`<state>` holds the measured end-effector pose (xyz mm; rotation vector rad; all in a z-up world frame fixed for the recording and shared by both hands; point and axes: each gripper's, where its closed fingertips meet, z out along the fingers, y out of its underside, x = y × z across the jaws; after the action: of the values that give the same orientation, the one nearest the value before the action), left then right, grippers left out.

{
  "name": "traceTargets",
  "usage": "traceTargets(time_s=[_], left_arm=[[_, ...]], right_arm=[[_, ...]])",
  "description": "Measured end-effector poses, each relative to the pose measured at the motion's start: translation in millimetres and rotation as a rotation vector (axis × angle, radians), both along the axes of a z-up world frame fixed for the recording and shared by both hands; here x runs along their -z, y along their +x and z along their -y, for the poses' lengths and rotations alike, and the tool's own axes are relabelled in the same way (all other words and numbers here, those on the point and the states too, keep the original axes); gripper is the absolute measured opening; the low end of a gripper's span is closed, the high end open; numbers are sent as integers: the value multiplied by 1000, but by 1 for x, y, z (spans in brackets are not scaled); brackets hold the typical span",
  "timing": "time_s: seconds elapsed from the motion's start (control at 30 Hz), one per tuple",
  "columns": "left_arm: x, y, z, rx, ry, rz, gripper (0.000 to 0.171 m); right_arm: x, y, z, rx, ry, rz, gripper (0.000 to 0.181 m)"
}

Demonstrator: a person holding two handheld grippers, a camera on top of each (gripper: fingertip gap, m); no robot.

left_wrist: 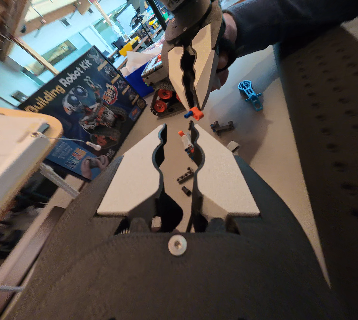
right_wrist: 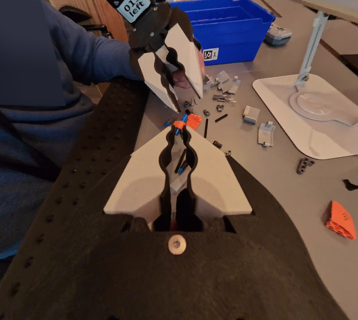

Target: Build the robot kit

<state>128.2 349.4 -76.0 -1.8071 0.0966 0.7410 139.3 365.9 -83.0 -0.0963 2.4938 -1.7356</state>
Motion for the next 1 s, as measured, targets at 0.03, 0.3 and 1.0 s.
traceTargets(time_s=[0.03,0.3,1.0], left_arm=[[1,1,-2,-10,-26,-48,24],[4,8,-12,-70,-162,-347,21],[26,32,-18,-34,-375,-585,3]], right_arm=[[3,1,0,-7,9,11,5],[10,11,3,-78,16,121,5],[10,34,5,-181,29,249,4]])
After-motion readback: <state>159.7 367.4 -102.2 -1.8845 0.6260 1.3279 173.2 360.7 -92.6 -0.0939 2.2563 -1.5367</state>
